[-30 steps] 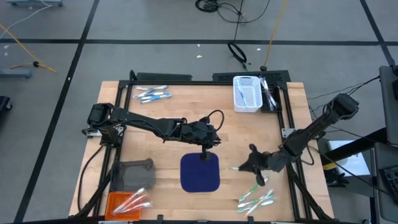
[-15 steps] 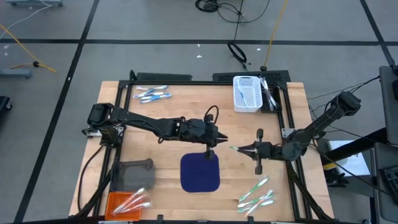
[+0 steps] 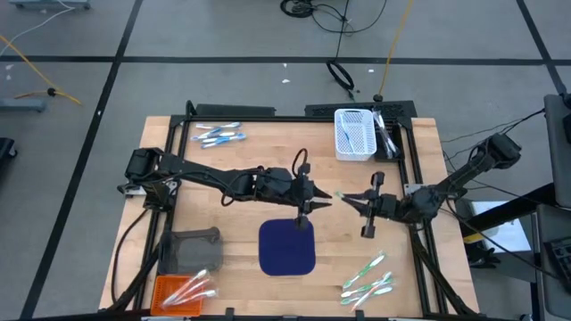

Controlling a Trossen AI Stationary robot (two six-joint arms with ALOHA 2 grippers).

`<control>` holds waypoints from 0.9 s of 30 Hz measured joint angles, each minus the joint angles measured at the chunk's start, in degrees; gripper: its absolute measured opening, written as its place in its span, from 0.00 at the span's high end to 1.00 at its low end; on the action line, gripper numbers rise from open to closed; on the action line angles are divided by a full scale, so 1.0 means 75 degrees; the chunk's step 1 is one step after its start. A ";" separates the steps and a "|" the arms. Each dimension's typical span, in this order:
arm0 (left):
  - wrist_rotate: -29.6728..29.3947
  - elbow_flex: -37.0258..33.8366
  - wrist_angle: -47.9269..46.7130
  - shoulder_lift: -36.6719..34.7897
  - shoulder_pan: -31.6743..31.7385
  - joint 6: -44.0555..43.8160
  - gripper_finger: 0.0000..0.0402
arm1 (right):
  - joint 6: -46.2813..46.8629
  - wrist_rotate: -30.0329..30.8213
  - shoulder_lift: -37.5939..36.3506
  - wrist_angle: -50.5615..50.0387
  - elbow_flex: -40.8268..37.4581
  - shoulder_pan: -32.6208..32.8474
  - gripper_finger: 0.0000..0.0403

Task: Pick & Place Toothbrushes
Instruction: Put the green toothbrush into the black bin

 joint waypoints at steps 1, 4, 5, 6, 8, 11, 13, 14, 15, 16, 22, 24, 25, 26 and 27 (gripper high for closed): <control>-0.0003 0.0000 0.0074 0.0000 0.0017 -0.0004 0.71 | -0.0031 -0.0003 0.0007 0.0087 0.0000 -0.0048 0.99; -0.0031 0.0000 0.0412 0.0000 0.0040 -0.0035 0.65 | -0.0055 -0.0389 0.0091 0.0326 0.0000 -0.0300 0.99; -0.0054 0.0000 0.0498 0.0000 0.0040 -0.0024 0.63 | -0.0051 -0.0593 0.0135 0.0398 0.0000 -0.0406 0.99; -0.0060 0.0000 0.0585 0.0000 0.0038 -0.0023 0.62 | -0.0045 -0.0757 0.0187 0.0487 -0.0002 -0.0509 0.99; -0.0066 0.0000 0.0676 0.0000 0.0031 -0.0020 0.60 | -0.0049 -0.0971 0.0303 0.0745 -0.0003 -0.0711 0.99; -0.0068 0.0000 0.0732 0.0000 0.0027 -0.0020 0.58 | -0.0069 -0.1017 0.0461 0.1117 -0.0003 -0.0935 0.99; -0.0083 0.0000 0.0729 0.0000 0.0031 -0.0020 0.58 | -0.0087 -0.1153 0.0527 0.1328 -0.0003 -0.1067 0.99; -0.0086 0.0000 0.0761 0.0041 0.0031 -0.0023 0.58 | -0.0066 -0.1347 0.0557 0.1412 -0.0003 -0.1137 0.99; -0.0089 0.0000 0.0832 0.0068 0.0034 -0.0023 0.58 | -0.0026 -0.1566 0.0602 0.1507 -0.0003 -0.1215 0.99; -0.0102 0.0000 0.0828 0.0088 0.0034 -0.0023 0.58 | 0.0014 -0.1772 0.0658 0.1625 -0.0003 -0.1289 0.99; -0.0251 0.0000 0.0997 0.0252 0.0040 -0.0020 0.58 | 0.0172 -0.2024 0.0972 0.1969 -0.0009 -0.1567 0.99; -0.0266 0.0003 0.1200 0.0346 0.0057 -0.0020 0.58 | 0.0173 -0.2034 0.1042 0.2044 -0.0009 -0.1601 0.99; -0.0313 0.0003 0.1265 0.0379 0.0066 -0.0023 0.58 | 0.0175 -0.2130 0.1076 0.2110 -0.0009 -0.1616 0.99; -0.0360 0.0003 0.1285 0.0414 0.0076 -0.0035 0.58 | 0.0175 -0.2253 0.1106 0.2138 -0.0009 -0.1644 0.99; -0.0402 0.0001 0.1369 0.0472 0.0090 -0.0065 0.58 | 0.0181 -0.2392 0.1132 0.2152 -0.0009 -0.1677 0.99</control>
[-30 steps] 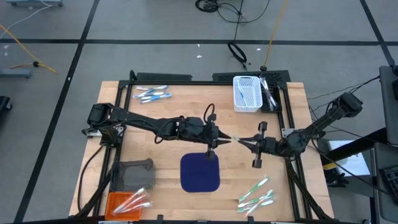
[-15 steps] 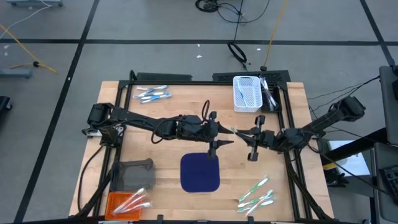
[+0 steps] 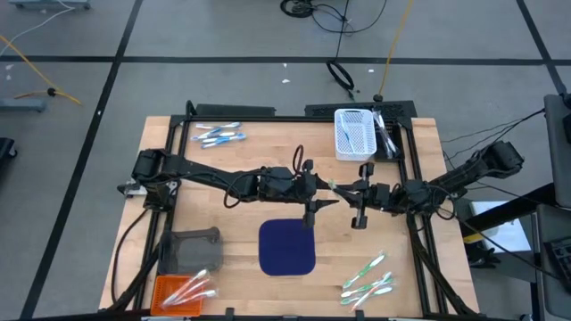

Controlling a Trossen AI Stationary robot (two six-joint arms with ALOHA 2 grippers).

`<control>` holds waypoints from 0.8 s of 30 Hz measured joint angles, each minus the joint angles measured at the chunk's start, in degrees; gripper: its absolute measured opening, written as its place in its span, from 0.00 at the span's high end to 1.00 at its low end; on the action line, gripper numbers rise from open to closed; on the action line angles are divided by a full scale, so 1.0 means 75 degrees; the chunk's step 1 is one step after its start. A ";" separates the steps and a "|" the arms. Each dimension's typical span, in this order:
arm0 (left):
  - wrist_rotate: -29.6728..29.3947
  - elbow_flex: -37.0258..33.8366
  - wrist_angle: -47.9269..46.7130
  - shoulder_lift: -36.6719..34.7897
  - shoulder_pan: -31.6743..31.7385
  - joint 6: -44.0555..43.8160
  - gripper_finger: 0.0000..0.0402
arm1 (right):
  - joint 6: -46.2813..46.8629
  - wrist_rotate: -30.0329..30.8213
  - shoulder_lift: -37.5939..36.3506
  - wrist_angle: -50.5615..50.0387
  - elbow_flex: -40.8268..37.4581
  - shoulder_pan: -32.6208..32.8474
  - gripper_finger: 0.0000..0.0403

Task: Pick & Place Toothbrushes
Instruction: Put the green toothbrush into the black bin

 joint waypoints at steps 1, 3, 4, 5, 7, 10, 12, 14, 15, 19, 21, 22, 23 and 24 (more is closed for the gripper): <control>-0.0021 0.0000 0.0116 0.0065 0.0018 -0.0016 0.58 | 0.0032 -0.0028 0.0010 0.0002 0.0000 -0.0008 0.99; -0.0031 -0.0001 0.0149 0.0109 0.0056 -0.0023 0.58 | 0.0051 -0.0025 0.0010 0.0012 0.0000 -0.0011 0.99; -0.0034 -0.0001 0.0139 0.0111 0.0064 -0.0035 0.59 | 0.0037 -0.0019 0.0006 0.0015 0.0000 -0.0011 0.99; -0.0034 -0.0001 0.0124 0.0111 0.0073 -0.0067 0.59 | 0.0023 -0.0019 0.0008 0.0011 0.0000 -0.0011 0.99; -0.0060 -0.0001 0.0040 0.0105 0.0078 -0.0140 0.63 | 0.0018 -0.0019 0.0010 0.0001 0.0000 -0.0011 0.99; -0.0051 -0.0001 0.0055 0.0108 0.0072 -0.0113 0.74 | 0.0043 -0.0014 0.0008 -0.0012 0.0000 -0.0011 0.98; -0.0043 -0.0001 0.0099 0.0107 0.0067 -0.0028 0.83 | 0.0109 -0.0009 0.0008 -0.0054 0.0000 -0.0011 0.98; -0.0012 -0.0001 0.0068 0.0105 0.0066 0.0000 0.92 | 0.0114 0.0008 0.0008 -0.0138 0.0000 -0.0011 0.98; -0.0002 -0.0001 0.0037 0.0105 0.0069 -0.0010 0.96 | 0.0114 0.0011 0.0008 -0.0189 0.0000 -0.0011 0.98; -0.0002 -0.0001 0.0029 0.0105 0.0066 -0.0024 0.95 | 0.0169 0.0007 0.0005 -0.0266 0.0000 -0.0011 0.98; -0.0005 -0.0001 0.0024 0.0105 0.0066 -0.0025 0.97 | 0.0172 0.0004 0.0005 -0.0285 0.0000 -0.0011 0.97; -0.0005 -0.0001 0.0025 0.0105 0.0066 -0.0025 0.98 | 0.0169 0.0004 0.0005 -0.0282 0.0000 -0.0011 0.96; -0.0008 -0.0001 0.0027 0.0105 0.0066 -0.0022 0.98 | 0.0163 -0.0001 0.0005 -0.0282 0.0000 -0.0011 0.95; -0.0013 -0.0001 0.0024 0.0105 0.0066 -0.0022 0.98 | 0.0160 -0.0001 0.0005 -0.0287 0.0000 -0.0008 0.94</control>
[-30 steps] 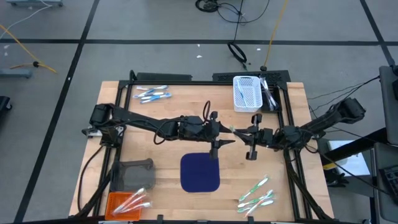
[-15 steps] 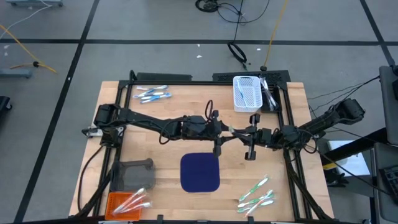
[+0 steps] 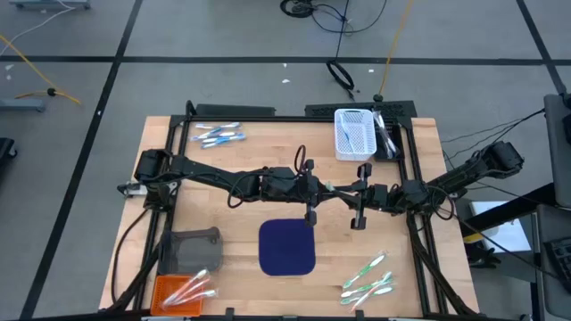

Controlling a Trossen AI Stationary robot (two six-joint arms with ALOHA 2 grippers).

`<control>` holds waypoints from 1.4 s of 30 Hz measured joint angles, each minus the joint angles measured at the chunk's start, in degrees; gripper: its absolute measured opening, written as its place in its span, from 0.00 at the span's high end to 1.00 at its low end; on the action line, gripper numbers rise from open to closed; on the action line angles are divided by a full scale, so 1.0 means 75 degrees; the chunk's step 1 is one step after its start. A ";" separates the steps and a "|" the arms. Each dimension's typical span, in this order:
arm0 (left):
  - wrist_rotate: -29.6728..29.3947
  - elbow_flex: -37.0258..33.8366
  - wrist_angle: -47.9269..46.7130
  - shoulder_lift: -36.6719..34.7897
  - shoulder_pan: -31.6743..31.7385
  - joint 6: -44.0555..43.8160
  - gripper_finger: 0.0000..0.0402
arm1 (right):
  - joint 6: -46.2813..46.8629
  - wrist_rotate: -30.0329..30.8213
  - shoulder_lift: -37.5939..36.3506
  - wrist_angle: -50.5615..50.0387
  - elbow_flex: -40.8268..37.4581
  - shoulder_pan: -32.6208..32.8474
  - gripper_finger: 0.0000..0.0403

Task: Pick & Place Toothbrushes
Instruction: Put the green toothbrush into the black bin

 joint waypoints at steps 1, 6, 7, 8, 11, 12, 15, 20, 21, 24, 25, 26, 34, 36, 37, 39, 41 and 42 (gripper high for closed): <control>-0.0022 0.0000 -0.0003 0.0000 0.0003 0.0000 0.98 | -0.0001 0.0001 0.0000 -0.0007 0.0000 -0.0002 0.93; -0.0154 0.0000 -0.0148 -0.0002 -0.0057 0.0005 0.99 | 0.0001 -0.0011 0.0002 -0.0054 0.0000 0.0003 0.87; -0.0192 0.0000 -0.0279 -0.0033 -0.0085 0.0001 0.99 | 0.0001 -0.0012 0.0003 -0.0082 0.0000 0.0008 0.86; -0.0232 0.0000 -0.0535 -0.0082 -0.0102 -0.0002 0.99 | 0.0006 -0.0014 0.0003 -0.0106 0.0000 0.0021 0.85; -0.0567 0.0000 -0.1443 -0.0298 -0.0227 -0.0077 0.99 | 0.0059 -0.0015 0.0003 -0.0207 0.0000 0.0028 0.80; -0.0713 0.0000 -0.1753 -0.0401 -0.0283 -0.0140 0.99 | 0.0059 -0.0015 0.0003 -0.0229 0.0000 0.0034 0.79; -0.1199 0.0000 -0.2780 -0.0791 -0.0517 -0.0222 0.99 | 0.0062 -0.0014 0.0003 -0.0301 0.0003 0.0033 0.75; -0.1993 0.0000 -0.4306 -0.1451 -0.0999 -0.0649 0.99 | 0.0064 -0.0012 0.0000 -0.0425 0.0003 0.0033 0.71; -0.2156 0.0000 -0.4605 -0.1588 -0.1111 -0.0747 0.99 | 0.0062 -0.0010 0.0000 -0.0471 0.0003 0.0033 0.71; -0.2590 0.0001 -0.5475 -0.1888 -0.1407 -0.1115 0.99 | 0.0062 -0.0009 0.0000 -0.0538 0.0003 0.0033 0.71; -0.2659 0.0003 -0.5753 -0.1979 -0.1488 -0.1261 0.99 | 0.0058 -0.0010 0.0000 -0.0575 0.0003 0.0033 0.72; -0.2740 0.0000 -0.6125 -0.2076 -0.1579 -0.1431 0.99 | 0.0053 -0.0009 0.0000 -0.0603 0.0003 0.0033 0.72; -0.3184 0.0001 -0.8173 -0.2415 -0.2027 -0.3271 0.99 | 0.0039 -0.0006 0.0000 -0.0715 0.0003 0.0033 0.73; -0.3186 -0.0011 -0.8617 -0.2484 -0.2136 -0.3726 0.99 | 0.0039 -0.0006 0.0000 -0.0762 0.0003 0.0033 0.73; -0.3185 0.0007 -0.8725 -0.2499 -0.2164 -0.3932 0.99 | 0.0039 -0.0006 0.0000 -0.0815 0.0003 0.0033 0.73; -0.3180 0.0007 -0.9061 -0.2503 -0.2263 -0.4306 0.99 | 0.0037 -0.0005 0.0000 -0.0894 0.0003 0.0033 0.73; -0.3153 -0.0003 -0.9318 -0.2553 -0.2403 -0.4630 0.99 | 0.0039 -0.0003 0.0000 -0.1007 0.0003 0.0033 0.73; -0.3158 -0.0003 -0.9417 -0.2595 -0.2453 -0.4799 0.99 | 0.0036 -0.0003 0.0000 -0.1077 0.0003 0.0033 0.73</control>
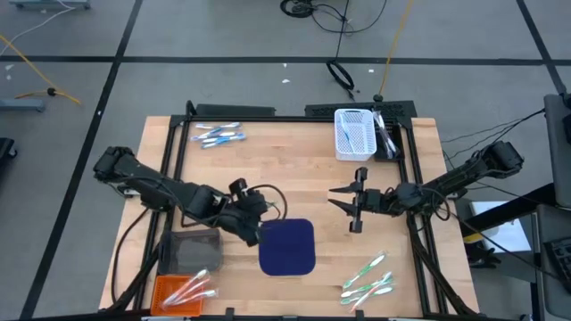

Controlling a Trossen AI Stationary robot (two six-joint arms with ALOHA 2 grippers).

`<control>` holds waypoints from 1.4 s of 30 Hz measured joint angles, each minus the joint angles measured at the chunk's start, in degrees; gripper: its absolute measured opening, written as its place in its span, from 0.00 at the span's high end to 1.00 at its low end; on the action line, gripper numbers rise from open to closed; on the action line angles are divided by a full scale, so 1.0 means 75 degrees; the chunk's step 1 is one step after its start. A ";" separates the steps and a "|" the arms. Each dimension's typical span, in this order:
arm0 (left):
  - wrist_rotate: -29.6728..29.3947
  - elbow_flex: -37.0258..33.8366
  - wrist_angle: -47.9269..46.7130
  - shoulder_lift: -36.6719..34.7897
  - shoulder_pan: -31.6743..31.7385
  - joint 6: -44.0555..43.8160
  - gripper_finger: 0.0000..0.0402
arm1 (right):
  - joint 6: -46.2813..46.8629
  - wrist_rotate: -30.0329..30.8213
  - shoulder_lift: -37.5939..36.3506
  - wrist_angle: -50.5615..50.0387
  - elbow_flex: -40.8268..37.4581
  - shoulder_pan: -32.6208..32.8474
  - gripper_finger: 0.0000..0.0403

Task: Pick & Place Toothbrushes
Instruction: Put the green toothbrush into the black bin

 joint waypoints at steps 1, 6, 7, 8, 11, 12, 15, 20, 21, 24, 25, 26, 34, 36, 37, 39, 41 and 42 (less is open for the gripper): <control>0.0002 0.0005 -0.0094 -0.0036 -0.0048 -0.0160 0.99 | 0.0000 0.0000 0.0000 -0.0041 0.0000 0.0000 0.73; 0.0177 0.0008 -0.1159 -0.0345 -0.0390 -0.1445 0.99 | 0.0000 0.0015 0.0000 -0.0356 0.0000 0.0000 0.73; 0.0260 0.0020 -0.1355 -0.0410 -0.0435 -0.1736 0.99 | 0.0000 0.0026 0.0000 -0.0429 0.0000 0.0000 0.73; 0.0361 0.0013 -0.1696 -0.0484 -0.0553 -0.2102 0.99 | 0.0000 0.0026 0.0000 -0.0448 0.0000 0.0000 0.73; 0.0668 0.0004 -0.2413 -0.0640 -0.0818 -0.3118 0.99 | 0.0002 0.0036 0.0000 -0.0612 0.0000 0.0000 0.73; 0.0895 0.0012 -0.2540 -0.0675 -0.0886 -0.3338 0.98 | 0.0000 0.0040 0.0002 -0.0685 0.0000 0.0000 0.73; 0.1247 0.0003 -0.3264 -0.0721 -0.1202 -0.4227 0.99 | 0.0003 0.0038 -0.0003 -0.0708 0.0000 0.0000 0.73; 0.2011 0.0003 -0.3915 -0.0735 -0.1609 -0.5369 0.99 | 0.0003 0.0038 0.0000 -0.0802 0.0000 0.0000 0.73; 0.2117 0.0003 -0.3979 -0.0733 -0.1691 -0.5530 0.99 | 0.0001 0.0038 0.0000 -0.0808 0.0000 0.0000 0.73; 0.2354 0.0003 -0.4290 -0.0727 -0.1905 -0.6170 0.99 | 0.0003 0.0038 0.0000 -0.0816 0.0000 0.0000 0.73; 0.2469 0.0003 -0.4358 -0.0725 -0.1972 -0.6357 0.99 | 0.0002 0.0038 0.0000 -0.0810 0.0000 0.0000 0.73; 0.2525 0.0003 -0.4356 -0.0724 -0.2057 -0.6492 0.99 | 0.0003 0.0038 0.0000 -0.0825 0.0000 0.0000 0.73; 0.3061 -0.0267 -0.4422 -0.0678 -0.2508 -0.7409 0.99 | 0.0003 0.0038 0.0000 -0.0965 0.0000 0.0000 0.73; 0.3424 -0.0569 -0.4414 -0.0672 -0.2549 -0.7689 0.99 | 0.0008 0.0036 0.0000 -0.1029 0.0000 0.0000 0.73; 0.3645 -0.0730 -0.4408 -0.0672 -0.2567 -0.7815 0.99 | 0.0036 0.0038 0.0000 -0.1065 0.0000 0.0000 0.73; 0.4146 -0.1054 -0.4333 -0.0672 -0.2583 -0.7975 0.99 | 0.0139 0.0035 0.0000 -0.1114 0.0000 0.0000 0.73; 0.4525 -0.1347 -0.4181 -0.0672 -0.2581 -0.7992 0.99 | 0.0189 0.0036 0.0000 -0.1130 0.0000 0.0000 0.73; 0.4660 -0.1452 -0.4101 -0.0672 -0.2583 -0.7980 0.99 | 0.0197 0.0035 0.0000 -0.1132 0.0000 0.0000 0.73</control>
